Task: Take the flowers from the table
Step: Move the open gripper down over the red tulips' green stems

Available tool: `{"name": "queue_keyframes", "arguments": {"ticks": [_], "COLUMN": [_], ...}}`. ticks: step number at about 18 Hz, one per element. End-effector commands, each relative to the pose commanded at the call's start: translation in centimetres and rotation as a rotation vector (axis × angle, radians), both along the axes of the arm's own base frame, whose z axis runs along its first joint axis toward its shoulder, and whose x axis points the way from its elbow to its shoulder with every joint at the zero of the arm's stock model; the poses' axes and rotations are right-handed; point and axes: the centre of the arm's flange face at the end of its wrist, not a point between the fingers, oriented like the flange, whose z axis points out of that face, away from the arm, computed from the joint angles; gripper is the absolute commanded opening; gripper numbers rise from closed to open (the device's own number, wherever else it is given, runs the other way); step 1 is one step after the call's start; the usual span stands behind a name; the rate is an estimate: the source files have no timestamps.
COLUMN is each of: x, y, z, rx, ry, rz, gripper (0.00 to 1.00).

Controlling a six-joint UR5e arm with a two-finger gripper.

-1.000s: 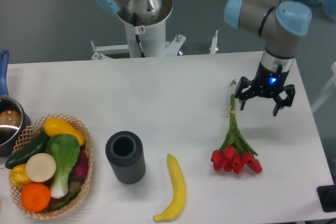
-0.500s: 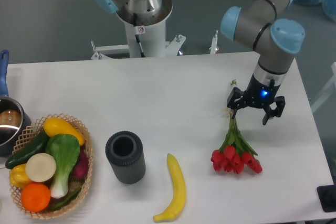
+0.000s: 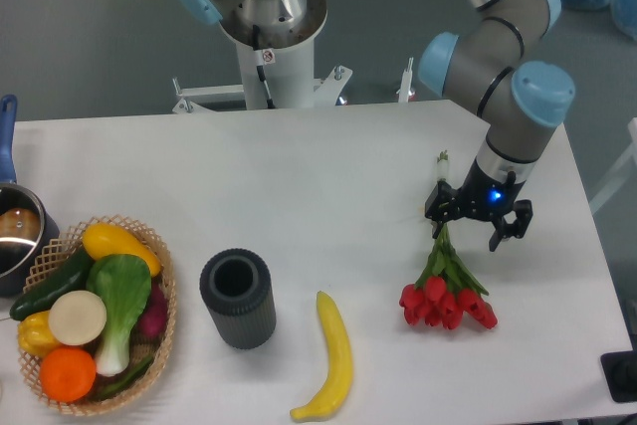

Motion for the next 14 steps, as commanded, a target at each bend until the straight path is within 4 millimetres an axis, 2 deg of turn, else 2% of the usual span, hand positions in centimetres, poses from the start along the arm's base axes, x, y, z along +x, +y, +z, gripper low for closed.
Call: {"name": "queue_keyframes", "arguments": {"ticks": [10,14], "x": [1.0,0.5], "y": [1.2,1.4], "z": [-2.2,-2.9], "rx": [-0.012,-0.016], "ry": [-0.028,-0.031], "rz": [-0.033,-0.035], "gripper": [1.0,1.0]}}
